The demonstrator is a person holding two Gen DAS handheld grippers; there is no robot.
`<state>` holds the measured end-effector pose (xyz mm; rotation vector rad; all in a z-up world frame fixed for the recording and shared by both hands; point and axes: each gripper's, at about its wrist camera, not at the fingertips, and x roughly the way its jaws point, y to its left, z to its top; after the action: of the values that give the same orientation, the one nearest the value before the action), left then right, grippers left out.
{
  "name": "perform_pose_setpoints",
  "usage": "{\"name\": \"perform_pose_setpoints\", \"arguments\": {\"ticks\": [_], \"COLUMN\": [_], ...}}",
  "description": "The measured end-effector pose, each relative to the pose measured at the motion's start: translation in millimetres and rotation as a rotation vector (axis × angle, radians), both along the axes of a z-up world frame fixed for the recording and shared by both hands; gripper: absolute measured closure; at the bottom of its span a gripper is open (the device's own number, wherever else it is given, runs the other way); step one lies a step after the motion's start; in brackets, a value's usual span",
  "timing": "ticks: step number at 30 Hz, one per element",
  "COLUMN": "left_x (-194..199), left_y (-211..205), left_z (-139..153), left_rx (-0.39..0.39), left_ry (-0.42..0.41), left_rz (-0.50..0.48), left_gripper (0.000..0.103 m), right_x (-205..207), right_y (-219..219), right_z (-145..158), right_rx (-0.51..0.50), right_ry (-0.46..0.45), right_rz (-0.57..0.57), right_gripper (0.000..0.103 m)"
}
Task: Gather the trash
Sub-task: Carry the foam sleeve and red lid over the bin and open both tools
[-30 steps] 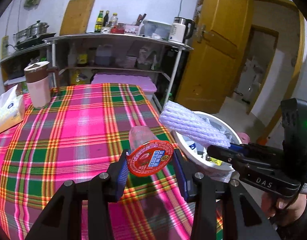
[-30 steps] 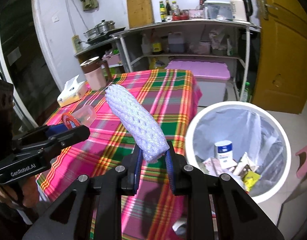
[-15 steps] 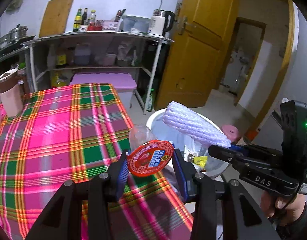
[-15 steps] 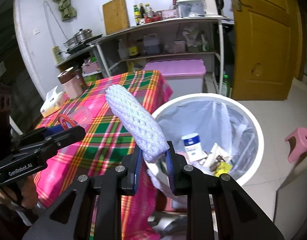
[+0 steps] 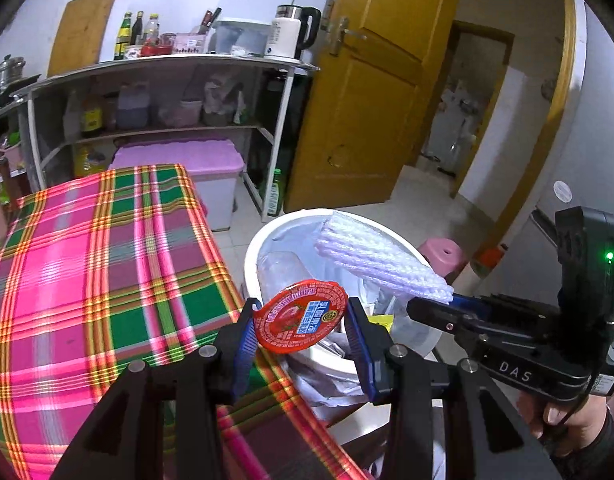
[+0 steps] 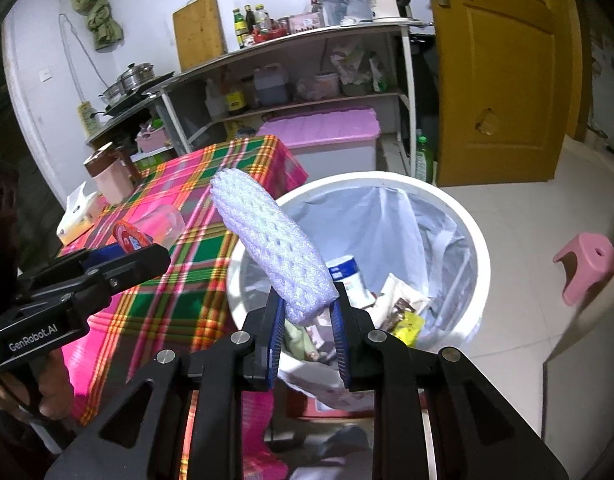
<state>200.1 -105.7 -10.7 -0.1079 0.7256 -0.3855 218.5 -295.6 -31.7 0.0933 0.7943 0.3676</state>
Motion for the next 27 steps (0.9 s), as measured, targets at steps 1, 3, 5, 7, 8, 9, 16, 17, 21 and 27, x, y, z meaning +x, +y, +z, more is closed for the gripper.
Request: {"name": "perform_pose_setpoints", "arguments": {"ticks": [1,3,5,7,8,9,16,17,21,27], "left_x": [-1,3,7,11,13,16,31,34,44,52], "left_y": [-2,-6,-10,-14,-16,-18,-35,-36,-40,-43], "left_z": [-1,-5,-8,-11,-13,-14,-26,-27,-33,-39], "left_rx": [0.0,0.003,0.006,0.009,0.012,0.013,0.028,0.028,0.026,0.015], "left_ry": [0.002,0.011,0.018,0.024,0.028,0.032,0.059,0.064,0.084,0.107], "left_rz": [-0.004,-0.014,-0.021,-0.03,-0.034,-0.037,-0.062,-0.062,-0.063,-0.065], "left_gripper": [0.06,0.06,0.06,0.06,0.06,0.06,0.06,0.06,0.06,0.056], "right_x": [1,3,5,6,7,9,17,18,22,25], "right_y": [-2,-6,-10,-13,-15,-16,-26,-27,-31,-34], "right_z": [-2,-3,-6,-9,-10,-12,-22,-23,-28,-30], "right_rx": [-0.001,-0.002,-0.004,-0.008,-0.01,-0.012,-0.034,-0.037,-0.047,-0.056], "right_ry": [0.005,0.011,0.017,0.026,0.031,0.035,0.072,0.077,0.092,0.092], "right_rz": [-0.007,-0.016,-0.024,-0.033,-0.038,-0.042,-0.071,-0.075,-0.094,-0.114], "right_gripper": [0.08,0.08,0.08,0.08,0.08,0.08,0.079,0.078,0.077,0.07]}}
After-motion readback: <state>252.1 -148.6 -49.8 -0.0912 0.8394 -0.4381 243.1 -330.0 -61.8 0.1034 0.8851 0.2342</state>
